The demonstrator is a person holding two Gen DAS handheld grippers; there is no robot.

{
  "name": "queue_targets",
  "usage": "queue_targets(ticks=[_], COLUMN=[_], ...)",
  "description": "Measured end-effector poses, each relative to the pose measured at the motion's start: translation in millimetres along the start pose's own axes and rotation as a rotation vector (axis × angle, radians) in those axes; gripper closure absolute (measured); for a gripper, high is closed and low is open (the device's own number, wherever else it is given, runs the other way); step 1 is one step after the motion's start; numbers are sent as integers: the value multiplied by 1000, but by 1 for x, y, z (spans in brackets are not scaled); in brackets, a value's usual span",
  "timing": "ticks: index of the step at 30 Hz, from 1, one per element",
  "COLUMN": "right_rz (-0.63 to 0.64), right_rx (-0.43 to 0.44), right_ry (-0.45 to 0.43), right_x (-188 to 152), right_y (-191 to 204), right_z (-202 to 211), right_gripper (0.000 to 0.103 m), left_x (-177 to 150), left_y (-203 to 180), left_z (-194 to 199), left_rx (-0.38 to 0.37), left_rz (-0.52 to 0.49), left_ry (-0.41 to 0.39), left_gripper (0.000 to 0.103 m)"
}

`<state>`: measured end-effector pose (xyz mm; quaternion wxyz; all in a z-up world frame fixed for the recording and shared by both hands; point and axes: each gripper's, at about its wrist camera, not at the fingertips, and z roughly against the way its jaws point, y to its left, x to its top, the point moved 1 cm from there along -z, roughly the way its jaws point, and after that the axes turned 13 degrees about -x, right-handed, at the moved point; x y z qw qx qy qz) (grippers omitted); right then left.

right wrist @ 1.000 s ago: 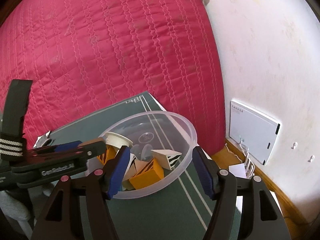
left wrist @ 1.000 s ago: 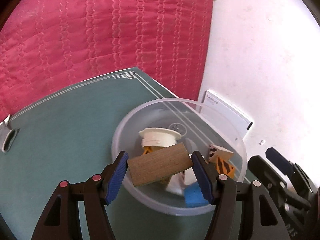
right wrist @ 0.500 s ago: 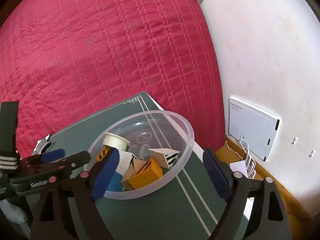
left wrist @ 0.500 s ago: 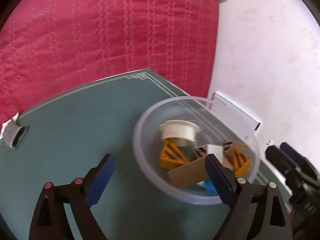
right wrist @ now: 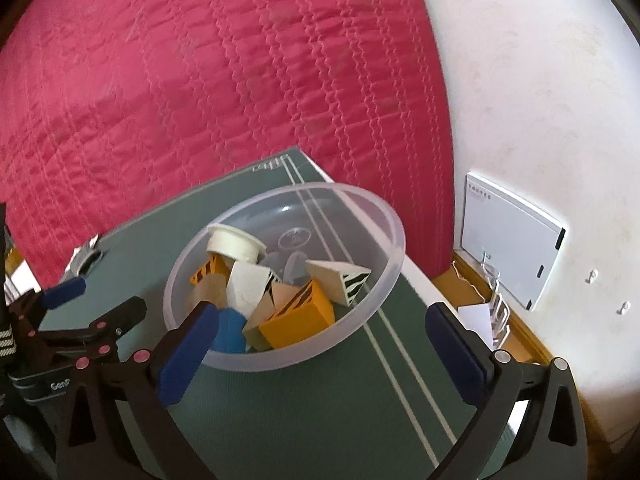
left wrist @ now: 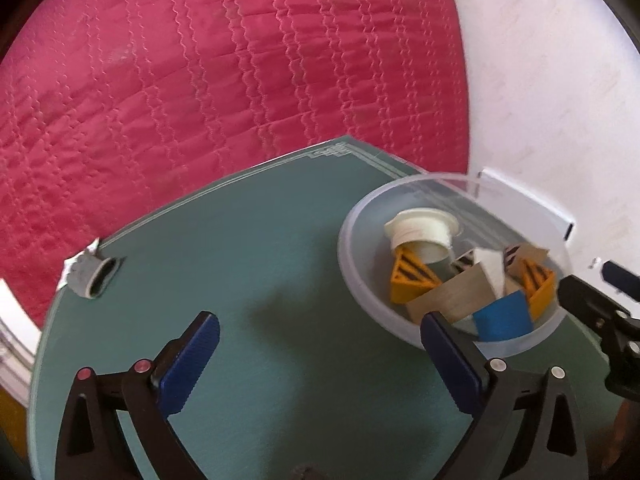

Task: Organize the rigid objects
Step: 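Withdraw both tools from the clear bowl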

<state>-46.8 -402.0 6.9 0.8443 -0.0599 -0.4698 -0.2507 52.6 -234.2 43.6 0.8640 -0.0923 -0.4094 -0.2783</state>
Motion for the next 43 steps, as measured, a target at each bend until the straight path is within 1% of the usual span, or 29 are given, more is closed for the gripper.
queue_targets(ticks=[2, 5, 13, 32, 37, 43], right_rz=[24, 59, 101, 108, 108, 109], right_rx=[-7, -14, -27, -28, -28, -29], right_ry=[1, 2, 1, 1, 1, 2], right_x=[-2, -4, -7, -6, -6, -5], right_y=[4, 9, 15, 17, 17, 17], right_z=[1, 2, 4, 5, 4, 4], right_gripper=[0, 0, 0, 0, 0, 0], left_x=[-2, -4, -3, -3, -4, -5], left_y=[-3, -5, -7, -16, -17, -11], left_z=[-1, -2, 1, -2, 0, -1], left_rx=[35, 58, 59, 48, 52, 45], left_rz=[-16, -30, -34, -61, -72, -53], left_ry=[10, 11, 0, 7, -1, 17], left_gripper=[1, 1, 1, 1, 1, 1])
